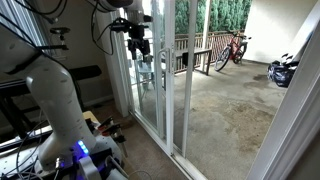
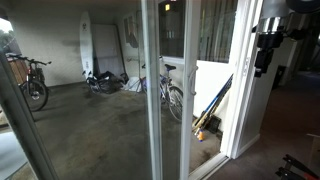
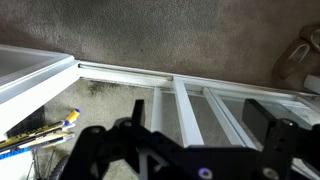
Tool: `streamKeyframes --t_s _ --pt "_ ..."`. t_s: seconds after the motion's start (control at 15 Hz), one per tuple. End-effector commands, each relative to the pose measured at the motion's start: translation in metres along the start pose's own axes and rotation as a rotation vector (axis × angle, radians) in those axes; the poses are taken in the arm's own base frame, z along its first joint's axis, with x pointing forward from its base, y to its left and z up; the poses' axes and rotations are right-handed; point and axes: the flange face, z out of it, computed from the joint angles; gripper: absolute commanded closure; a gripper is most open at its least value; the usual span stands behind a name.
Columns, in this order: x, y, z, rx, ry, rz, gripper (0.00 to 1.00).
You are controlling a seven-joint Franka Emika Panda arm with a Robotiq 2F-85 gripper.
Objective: Close the door
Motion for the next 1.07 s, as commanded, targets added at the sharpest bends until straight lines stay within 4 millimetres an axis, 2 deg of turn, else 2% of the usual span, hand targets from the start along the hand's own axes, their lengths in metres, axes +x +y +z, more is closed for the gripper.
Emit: streamKeyframes --t_s 0.0,0.2,0.67,0.8,1.0 --pt "0.000 0.000 -0.001 0.000 -0.001 0.000 0.00" --pt "0.007 -0.003 0.005 -0.009 0.026 0.008 0.00" --pt "0.073 -0.031 0.042 -0.062 0.249 0.032 0.00" --pt "0.081 -0.039 0.057 -0.053 0.240 0.028 0.00" --pt "0.084 -0.050 0.077 -0.020 0.174 0.002 0.00"
